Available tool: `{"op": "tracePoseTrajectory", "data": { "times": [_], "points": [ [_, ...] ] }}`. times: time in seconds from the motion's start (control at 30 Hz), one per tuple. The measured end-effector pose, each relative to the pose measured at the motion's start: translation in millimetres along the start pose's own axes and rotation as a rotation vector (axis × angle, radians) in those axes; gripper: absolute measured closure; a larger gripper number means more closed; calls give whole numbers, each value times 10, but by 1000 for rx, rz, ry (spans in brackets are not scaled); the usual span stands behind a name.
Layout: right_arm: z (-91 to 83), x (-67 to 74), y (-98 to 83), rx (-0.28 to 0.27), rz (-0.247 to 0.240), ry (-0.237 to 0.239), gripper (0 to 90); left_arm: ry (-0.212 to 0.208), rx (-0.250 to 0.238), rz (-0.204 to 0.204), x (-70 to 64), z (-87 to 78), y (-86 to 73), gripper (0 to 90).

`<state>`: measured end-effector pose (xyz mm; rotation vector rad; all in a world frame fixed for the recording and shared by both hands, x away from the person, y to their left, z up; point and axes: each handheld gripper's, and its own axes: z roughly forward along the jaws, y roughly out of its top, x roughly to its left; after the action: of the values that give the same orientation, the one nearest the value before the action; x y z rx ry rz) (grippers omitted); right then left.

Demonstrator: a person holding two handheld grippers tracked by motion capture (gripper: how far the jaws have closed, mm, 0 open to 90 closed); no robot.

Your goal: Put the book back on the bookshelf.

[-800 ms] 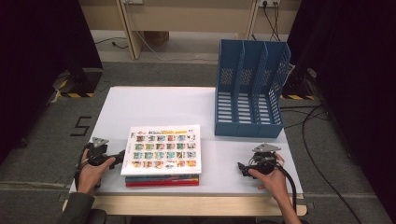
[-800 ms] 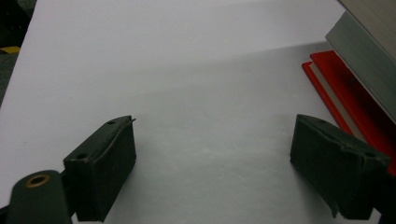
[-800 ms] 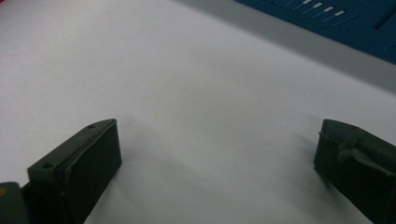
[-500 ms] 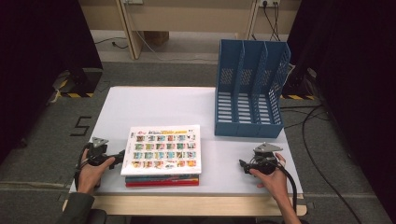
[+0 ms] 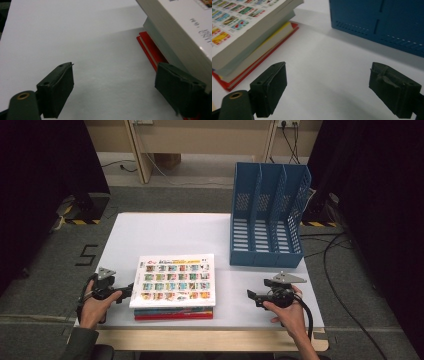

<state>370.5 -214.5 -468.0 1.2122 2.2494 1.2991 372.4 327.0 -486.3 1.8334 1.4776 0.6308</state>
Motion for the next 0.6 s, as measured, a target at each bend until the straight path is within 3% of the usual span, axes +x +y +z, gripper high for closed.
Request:
{"op": "tracePoseTrajectory", "data": {
  "times": [0.13,0.23,0.33,0.47,0.6],
  "points": [
    [-6,109,79,-19,-13,33,157,-14,-10,4,-10,-47,26,150],
    [11,176,122,-15,-24,58,158,-3,-4,60,-52,-100,57,165],
    [51,231,157,-2,-35,74,162,-5,0,74,-64,-128,80,181],
    [133,311,210,20,-56,90,169,-29,-1,94,-113,-151,79,326],
    [223,394,271,35,-72,114,172,-37,-5,121,-147,-169,85,410]
  ]
}}
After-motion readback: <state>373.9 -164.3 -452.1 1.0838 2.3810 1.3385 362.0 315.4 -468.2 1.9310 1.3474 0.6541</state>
